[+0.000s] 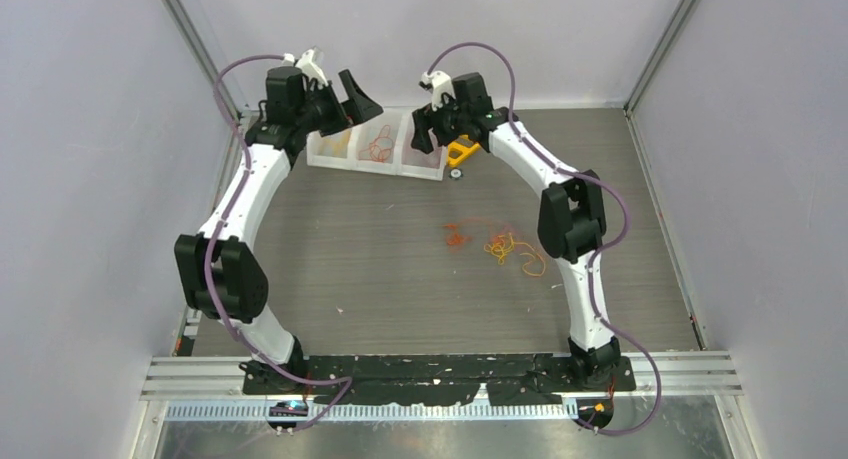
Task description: Untangle the cables
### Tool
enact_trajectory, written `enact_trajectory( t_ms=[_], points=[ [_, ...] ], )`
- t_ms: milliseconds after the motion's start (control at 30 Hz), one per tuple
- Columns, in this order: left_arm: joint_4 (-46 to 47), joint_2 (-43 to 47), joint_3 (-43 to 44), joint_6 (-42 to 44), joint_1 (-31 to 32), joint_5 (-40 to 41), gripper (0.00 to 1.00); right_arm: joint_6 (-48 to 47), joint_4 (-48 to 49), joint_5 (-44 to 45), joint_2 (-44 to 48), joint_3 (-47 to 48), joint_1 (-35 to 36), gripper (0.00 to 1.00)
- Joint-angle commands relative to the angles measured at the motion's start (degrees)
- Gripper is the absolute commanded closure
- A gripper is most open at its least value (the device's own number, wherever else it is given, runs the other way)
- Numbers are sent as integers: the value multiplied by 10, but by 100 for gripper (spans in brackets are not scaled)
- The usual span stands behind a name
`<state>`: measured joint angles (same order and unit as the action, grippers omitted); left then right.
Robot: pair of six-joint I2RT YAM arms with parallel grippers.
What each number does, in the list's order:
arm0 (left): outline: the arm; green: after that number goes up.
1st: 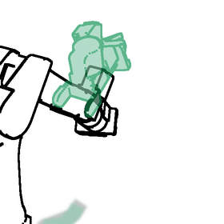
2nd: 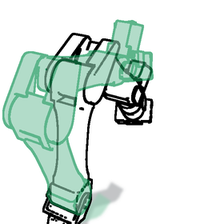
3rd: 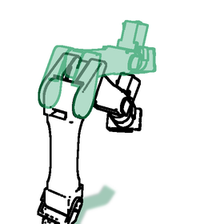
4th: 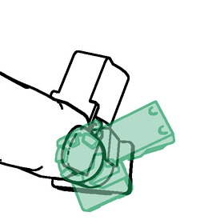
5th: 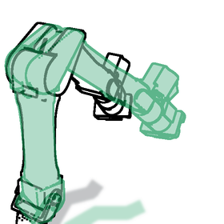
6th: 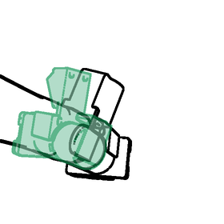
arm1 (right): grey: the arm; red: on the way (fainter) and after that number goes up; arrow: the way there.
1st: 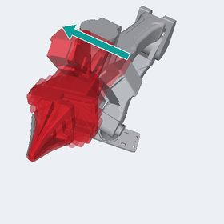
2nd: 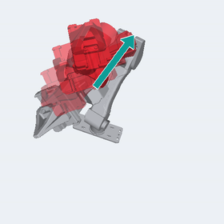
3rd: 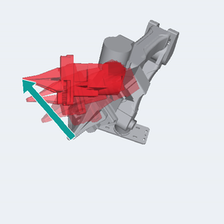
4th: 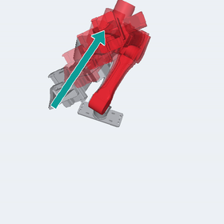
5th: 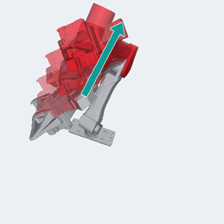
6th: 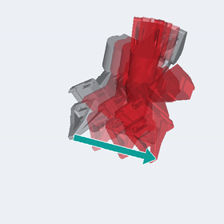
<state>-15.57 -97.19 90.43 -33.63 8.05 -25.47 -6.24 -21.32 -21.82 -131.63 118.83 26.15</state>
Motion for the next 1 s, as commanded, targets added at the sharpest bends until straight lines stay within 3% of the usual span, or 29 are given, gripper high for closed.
enact_trajectory(
  t_ms=[0,100,300,500,700,967],
  points=[
    [-28,77,8,94,-6,38,1,-12,-8,-54,117,-25,1,20],
    [-66,102,2,131,-7,25,0,-9,-13,-67,168,-66,-4,16],
    [-223,104,2,322,44,-54,0,-79,-88,-61,313,-206,-18,11],
    [-170,111,-112,447,181,-36,0,-137,-247,-42,407,-326,-53,8],
    [-175,-30,-23,482,315,5,10,-165,-287,-8,463,-450,-133,14],
    [-188,-196,118,498,360,46,15,-176,-264,33,431,-526,-178,18]
  ],
)
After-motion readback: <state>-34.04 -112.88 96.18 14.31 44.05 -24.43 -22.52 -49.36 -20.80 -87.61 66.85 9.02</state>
